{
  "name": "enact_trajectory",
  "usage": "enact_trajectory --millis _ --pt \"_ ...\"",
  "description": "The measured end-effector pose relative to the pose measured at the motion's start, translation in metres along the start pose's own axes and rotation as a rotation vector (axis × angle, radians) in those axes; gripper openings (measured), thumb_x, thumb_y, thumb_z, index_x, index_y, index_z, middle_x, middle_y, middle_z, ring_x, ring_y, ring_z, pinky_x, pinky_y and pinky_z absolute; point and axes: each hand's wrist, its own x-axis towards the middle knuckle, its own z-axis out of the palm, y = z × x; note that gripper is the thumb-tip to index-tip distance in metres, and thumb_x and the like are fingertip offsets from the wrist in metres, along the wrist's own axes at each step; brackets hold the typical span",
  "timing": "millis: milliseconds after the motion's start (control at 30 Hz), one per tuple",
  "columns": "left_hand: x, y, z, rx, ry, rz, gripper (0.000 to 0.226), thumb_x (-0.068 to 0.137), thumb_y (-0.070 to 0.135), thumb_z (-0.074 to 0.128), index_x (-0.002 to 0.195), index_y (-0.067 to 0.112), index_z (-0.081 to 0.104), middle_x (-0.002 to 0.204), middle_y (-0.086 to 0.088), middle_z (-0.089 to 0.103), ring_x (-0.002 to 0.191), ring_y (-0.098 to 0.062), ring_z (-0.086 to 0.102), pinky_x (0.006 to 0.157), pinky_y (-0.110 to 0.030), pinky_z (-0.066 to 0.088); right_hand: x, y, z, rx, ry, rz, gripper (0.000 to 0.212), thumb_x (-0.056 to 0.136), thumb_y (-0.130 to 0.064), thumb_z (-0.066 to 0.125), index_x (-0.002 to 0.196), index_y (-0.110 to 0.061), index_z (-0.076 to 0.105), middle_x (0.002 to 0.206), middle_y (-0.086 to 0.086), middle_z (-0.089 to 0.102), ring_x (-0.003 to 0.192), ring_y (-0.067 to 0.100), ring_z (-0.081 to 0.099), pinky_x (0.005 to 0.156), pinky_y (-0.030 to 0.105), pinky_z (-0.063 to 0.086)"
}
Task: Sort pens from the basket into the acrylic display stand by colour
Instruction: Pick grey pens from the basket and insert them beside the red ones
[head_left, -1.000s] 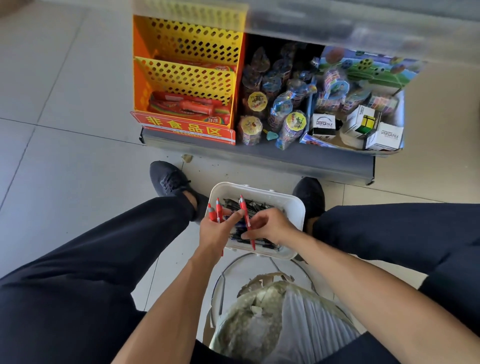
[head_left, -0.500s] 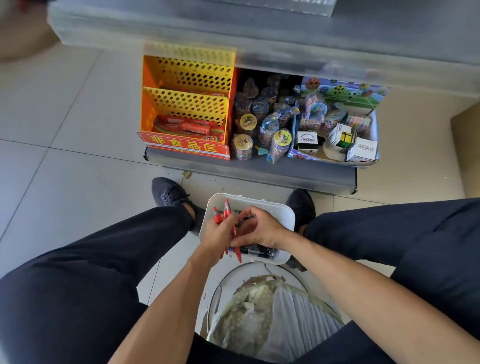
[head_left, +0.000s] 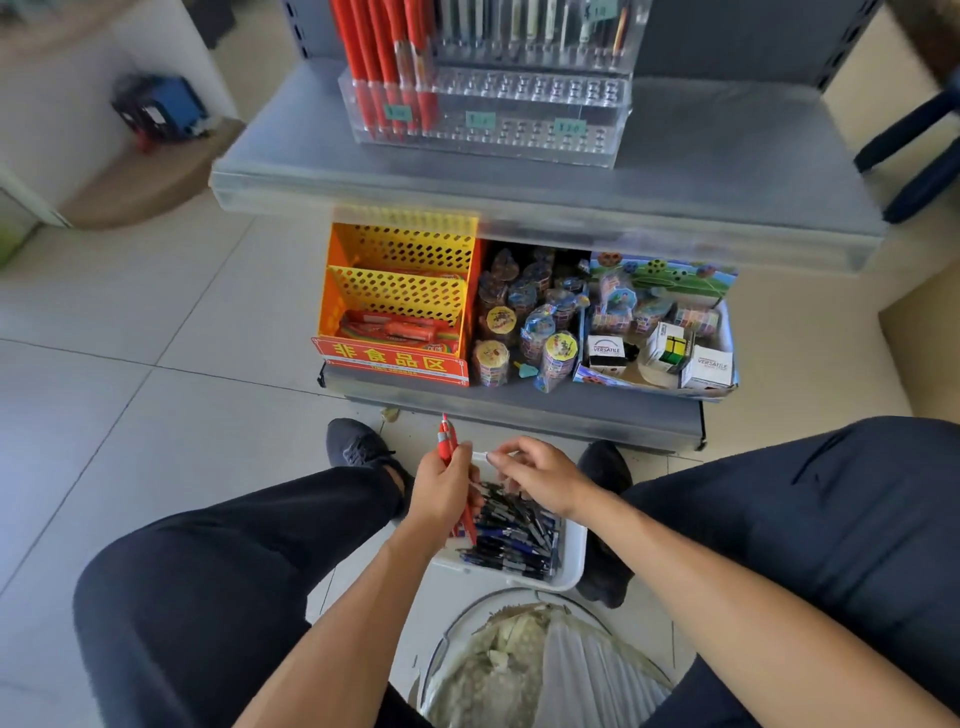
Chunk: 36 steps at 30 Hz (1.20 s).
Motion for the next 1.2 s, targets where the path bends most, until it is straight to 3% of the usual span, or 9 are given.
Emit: enact_trajectory --millis 133,233,367,633,933,1200 --pt "-0.002 0.034 -0.007 0.057 0.000 0.103 0.038 0.106 0.030 0.047 0.077 0.006 0.050 0.061 -0.012 0.049 0.037 -0.014 0.049 0.044 -0.025 0.043 -0.001 -0.047 -0.018 0.054 0.053 -0.104 0.022 0.096 -0.052 0.059 0.109 -0.035 0.064 0.104 -0.005 0.072 0.089 0.011 0.070 0.080 0.031 0.055" --pt "-0.003 0.059 -0.015 0.029 0.002 0.175 0.032 0.106 0.027 0.048 0.081 0.007 0.046 0.061 -0.007 0.047 0.039 -0.015 0.048 0.042 -0.026 0.041 -0.006 -0.083 -0.036 0.044 0.097 -0.218 0.016 0.097 -0.047 0.062 0.108 -0.037 0.065 0.108 -0.009 0.070 0.098 0.010 0.068 0.084 0.028 0.053" --pt "-0.006 0.088 -0.020 -0.059 -0.082 0.211 0.028 0.106 0.022 0.047 0.082 0.009 0.044 0.060 -0.004 0.040 0.044 -0.017 0.040 0.042 -0.028 0.035 -0.015 -0.119 -0.061 -0.028 0.126 -0.337 0.022 0.097 -0.043 0.064 0.117 -0.034 0.065 0.104 -0.012 0.069 0.099 0.008 0.067 0.083 0.026 0.053" --pt "-0.015 0.139 -0.013 -0.067 -0.173 0.384 0.030 0.106 0.017 0.049 0.080 0.006 0.059 0.052 -0.001 0.043 0.040 -0.015 0.037 0.041 -0.027 0.033 -0.028 -0.171 -0.093 -0.108 0.145 -0.472 0.034 0.100 -0.034 0.062 0.133 -0.032 0.060 0.110 -0.015 0.067 0.101 -0.004 0.061 0.082 0.011 0.049" --pt "-0.010 0.194 -0.023 -0.045 -0.146 0.525 0.038 0.106 0.017 0.046 0.069 0.011 0.051 0.053 -0.001 0.046 0.044 -0.016 0.040 0.044 -0.030 0.035 -0.013 -0.208 -0.104 -0.109 0.189 -0.597 0.028 0.097 -0.026 0.065 0.124 -0.031 0.063 0.109 -0.013 0.066 0.100 0.001 0.063 0.078 0.014 0.049" --pt "0.018 0.232 -0.037 -0.015 -0.161 0.571 0.040 0.106 0.017 0.046 0.068 0.009 0.052 0.055 -0.002 0.047 0.047 -0.019 0.042 0.046 -0.031 0.036 0.010 -0.241 -0.109 -0.076 0.241 -0.663 0.028 0.097 -0.030 0.065 0.125 -0.025 0.064 0.109 -0.013 0.068 0.101 0.000 0.063 0.088 0.020 0.052"
